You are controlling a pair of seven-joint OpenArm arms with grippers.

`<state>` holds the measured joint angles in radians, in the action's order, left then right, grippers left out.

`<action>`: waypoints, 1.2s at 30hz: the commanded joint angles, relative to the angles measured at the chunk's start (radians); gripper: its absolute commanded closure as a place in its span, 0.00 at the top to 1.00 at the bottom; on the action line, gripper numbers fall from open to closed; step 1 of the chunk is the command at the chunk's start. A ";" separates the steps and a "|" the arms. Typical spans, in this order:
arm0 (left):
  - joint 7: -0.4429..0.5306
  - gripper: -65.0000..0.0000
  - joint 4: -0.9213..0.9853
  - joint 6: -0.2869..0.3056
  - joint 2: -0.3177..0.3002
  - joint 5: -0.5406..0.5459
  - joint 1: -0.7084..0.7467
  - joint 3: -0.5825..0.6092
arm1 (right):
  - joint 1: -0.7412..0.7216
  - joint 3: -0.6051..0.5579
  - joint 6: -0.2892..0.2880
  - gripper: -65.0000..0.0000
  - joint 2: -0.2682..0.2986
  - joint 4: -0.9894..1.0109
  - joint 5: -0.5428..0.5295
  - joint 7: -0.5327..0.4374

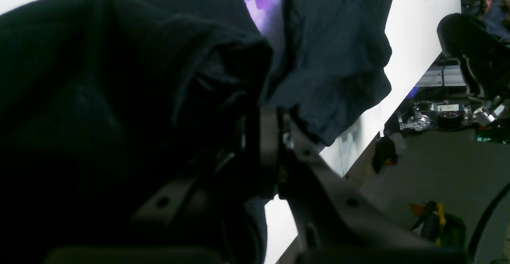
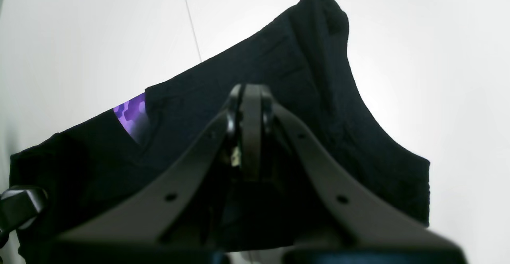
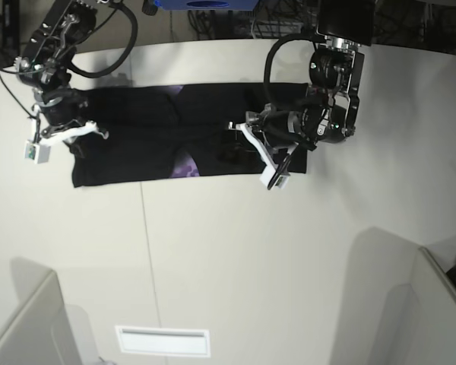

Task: Fold the T-shirt properly
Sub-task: 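Lift the strip end with the left gripper and fold it toward the right gripper, then release the folded end and raise the left gripper away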

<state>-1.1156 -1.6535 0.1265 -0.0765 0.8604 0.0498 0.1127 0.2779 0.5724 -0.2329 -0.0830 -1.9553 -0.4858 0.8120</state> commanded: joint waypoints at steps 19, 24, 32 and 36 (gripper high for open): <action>0.004 0.76 0.036 0.003 0.065 0.027 -0.058 0.028 | -0.007 0.004 -0.007 0.00 0.005 -0.017 -0.012 -0.023; 0.006 0.84 0.008 0.003 0.062 0.036 -0.069 0.035 | -0.009 0.005 -0.007 0.00 0.005 -0.017 -0.012 -0.023; 0.001 0.00 -0.173 0.009 -0.214 0.310 0.115 -0.468 | -0.007 0.004 -0.013 0.00 0.010 -0.017 -0.012 -0.023; 0.007 0.00 -0.115 0.011 -0.326 0.328 0.278 -0.746 | -0.004 0.002 -0.013 0.19 0.007 -0.014 -0.080 -0.023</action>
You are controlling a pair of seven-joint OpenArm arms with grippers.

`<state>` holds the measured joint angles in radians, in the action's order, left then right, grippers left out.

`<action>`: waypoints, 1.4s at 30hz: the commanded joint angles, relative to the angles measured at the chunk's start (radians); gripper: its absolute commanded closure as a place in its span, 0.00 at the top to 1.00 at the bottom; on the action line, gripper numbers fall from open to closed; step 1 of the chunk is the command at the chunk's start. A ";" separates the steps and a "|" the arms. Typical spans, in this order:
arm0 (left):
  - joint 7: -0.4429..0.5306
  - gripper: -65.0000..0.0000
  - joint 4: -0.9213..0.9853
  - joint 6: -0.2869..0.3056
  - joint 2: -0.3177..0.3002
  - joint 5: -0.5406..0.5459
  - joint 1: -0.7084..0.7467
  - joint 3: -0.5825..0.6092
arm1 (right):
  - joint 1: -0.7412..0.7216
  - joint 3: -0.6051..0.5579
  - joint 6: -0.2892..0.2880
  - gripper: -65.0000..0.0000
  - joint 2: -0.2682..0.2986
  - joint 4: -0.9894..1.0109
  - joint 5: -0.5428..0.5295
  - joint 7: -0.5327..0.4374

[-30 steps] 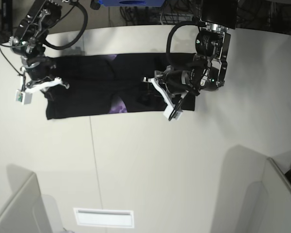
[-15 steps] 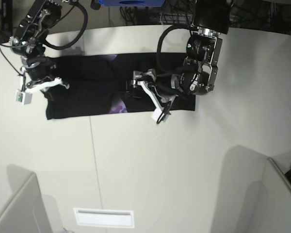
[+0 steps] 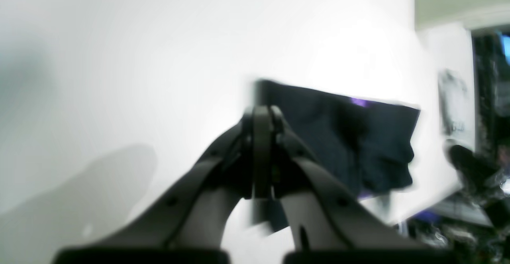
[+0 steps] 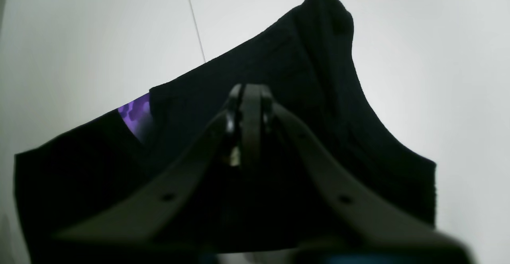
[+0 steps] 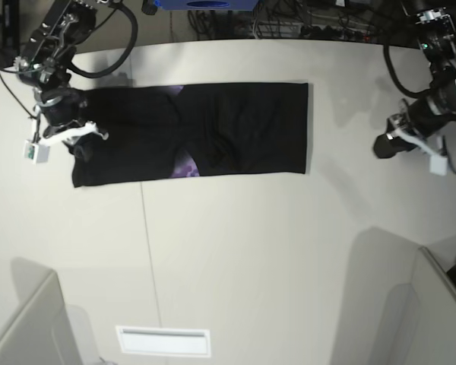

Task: Fold the T-shirt properly
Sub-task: 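Release the folded end and raise the left gripper away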

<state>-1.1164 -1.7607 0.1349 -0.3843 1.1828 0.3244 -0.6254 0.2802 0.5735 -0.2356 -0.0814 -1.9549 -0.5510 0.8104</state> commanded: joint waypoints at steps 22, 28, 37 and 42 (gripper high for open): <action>0.267 0.00 0.032 0.506 0.187 -0.791 0.109 -0.084 | -0.275 0.210 -0.014 0.63 0.203 0.447 -0.102 0.324; 0.267 0.00 0.045 0.451 0.190 -0.792 0.063 -0.006 | -0.279 0.210 -0.150 0.63 0.226 0.567 -0.102 0.335; 0.267 0.00 0.051 0.306 0.201 -0.792 -0.012 0.192 | -0.249 0.208 -0.287 0.62 0.210 0.576 -0.102 0.399; 0.267 0.00 0.055 0.254 0.245 -0.792 -0.046 0.283 | -0.253 0.207 -0.293 0.62 0.197 0.576 -0.102 0.404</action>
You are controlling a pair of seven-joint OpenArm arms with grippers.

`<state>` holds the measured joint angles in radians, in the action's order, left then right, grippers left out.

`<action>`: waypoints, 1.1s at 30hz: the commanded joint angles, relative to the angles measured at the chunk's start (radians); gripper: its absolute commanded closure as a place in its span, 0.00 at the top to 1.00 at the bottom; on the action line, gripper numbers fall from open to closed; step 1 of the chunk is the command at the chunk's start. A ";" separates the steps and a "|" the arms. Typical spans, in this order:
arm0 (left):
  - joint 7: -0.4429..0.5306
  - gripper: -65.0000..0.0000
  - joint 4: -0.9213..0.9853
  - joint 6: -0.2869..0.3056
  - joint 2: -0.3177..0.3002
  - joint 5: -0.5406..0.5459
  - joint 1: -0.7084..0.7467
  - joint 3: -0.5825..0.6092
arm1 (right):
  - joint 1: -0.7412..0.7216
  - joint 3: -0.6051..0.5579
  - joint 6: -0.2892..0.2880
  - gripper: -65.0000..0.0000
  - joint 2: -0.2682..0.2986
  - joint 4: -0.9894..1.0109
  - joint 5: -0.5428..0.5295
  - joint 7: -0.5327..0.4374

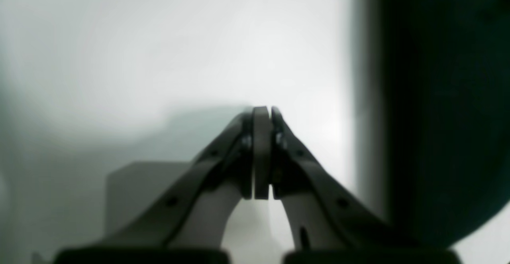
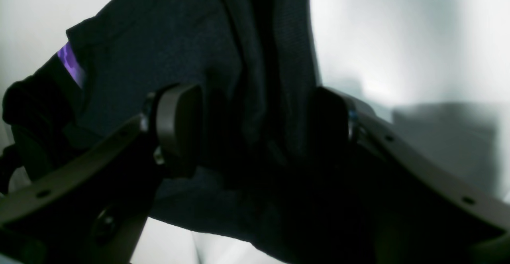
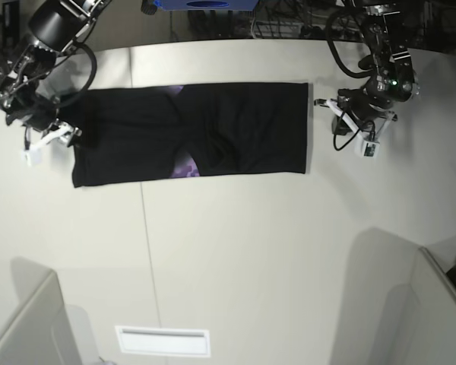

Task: Fold the T-shirt properly
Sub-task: 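Release the folded end and raise the left gripper away, then grasp both ends of the folded strip with both grippers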

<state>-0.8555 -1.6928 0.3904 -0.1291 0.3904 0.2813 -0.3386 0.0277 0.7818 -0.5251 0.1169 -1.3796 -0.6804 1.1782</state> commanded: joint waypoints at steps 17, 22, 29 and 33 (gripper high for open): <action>0.006 0.00 -0.013 -0.069 0.001 -0.001 -0.021 0.100 | -0.010 0.000 -0.033 0.36 -0.050 0.003 0.032 0.078; 0.008 0.00 0.026 -0.069 0.003 -0.001 -0.024 0.126 | -0.031 0.001 -0.025 0.00 -0.050 0.003 0.032 0.076; 0.008 0.00 0.075 -0.069 0.029 0.000 -0.061 0.220 | -0.036 -0.003 0.102 0.00 -0.043 -0.105 0.034 0.061; 0.006 0.00 0.090 -0.069 0.075 -0.001 -0.095 0.246 | -0.013 -0.074 0.107 0.00 -0.050 -0.257 0.034 0.091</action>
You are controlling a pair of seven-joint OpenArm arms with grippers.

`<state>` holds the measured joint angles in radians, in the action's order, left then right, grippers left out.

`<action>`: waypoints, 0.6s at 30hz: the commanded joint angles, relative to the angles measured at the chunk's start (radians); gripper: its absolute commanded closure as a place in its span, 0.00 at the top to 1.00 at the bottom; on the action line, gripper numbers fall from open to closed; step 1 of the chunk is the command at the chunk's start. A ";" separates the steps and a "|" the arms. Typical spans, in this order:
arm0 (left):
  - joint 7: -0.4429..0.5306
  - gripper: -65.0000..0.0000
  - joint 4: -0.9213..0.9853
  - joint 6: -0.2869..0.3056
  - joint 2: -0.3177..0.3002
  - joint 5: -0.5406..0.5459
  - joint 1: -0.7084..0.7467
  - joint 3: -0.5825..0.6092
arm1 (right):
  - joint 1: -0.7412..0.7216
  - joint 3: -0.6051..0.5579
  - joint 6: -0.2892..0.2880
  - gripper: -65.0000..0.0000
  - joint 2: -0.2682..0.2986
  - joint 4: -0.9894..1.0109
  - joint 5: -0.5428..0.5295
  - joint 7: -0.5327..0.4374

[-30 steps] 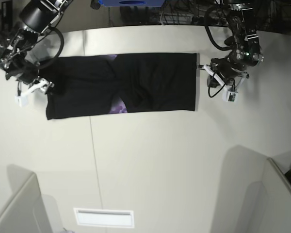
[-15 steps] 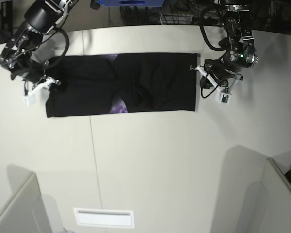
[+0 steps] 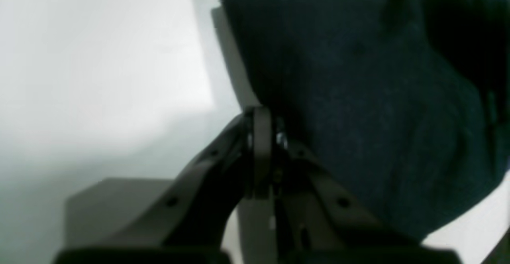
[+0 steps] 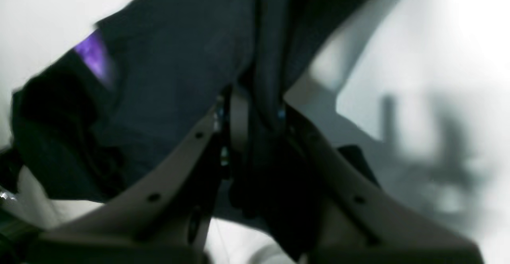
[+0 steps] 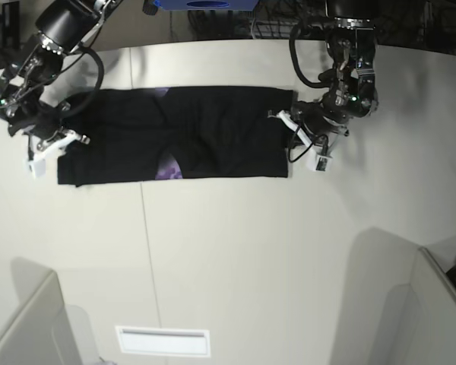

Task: Fold the T-shirt properly
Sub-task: 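Grasp both ends of the folded strip with both grippers, then fold the right gripper's end over onto the strip toward the left gripper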

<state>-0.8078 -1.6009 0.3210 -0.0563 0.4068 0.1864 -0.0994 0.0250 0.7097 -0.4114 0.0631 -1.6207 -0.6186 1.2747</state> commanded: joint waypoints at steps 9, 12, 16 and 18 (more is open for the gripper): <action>-0.041 0.00 0.011 -0.085 0.006 -0.013 -0.023 0.145 | 0.074 -0.147 -0.007 0.00 -0.085 -0.293 -0.028 0.004; -0.041 0.00 0.009 -0.093 0.006 -0.015 -0.023 0.151 | 0.108 -0.198 -0.007 0.00 -0.121 -0.373 -0.028 0.004; -0.041 0.00 0.009 -0.093 -0.001 -0.016 -0.021 0.143 | 0.128 -0.252 -0.007 0.00 -0.170 -0.385 -0.030 0.004; -0.041 0.00 0.009 -0.093 -0.003 -0.016 -0.020 0.142 | 0.145 -0.293 -0.007 0.00 -0.185 -0.389 -0.034 0.000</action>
<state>-0.8074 -1.5883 0.2356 -0.0536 0.4168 0.1616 0.0448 0.1780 0.4194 -0.4164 -0.1181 -1.9903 -0.6247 1.2896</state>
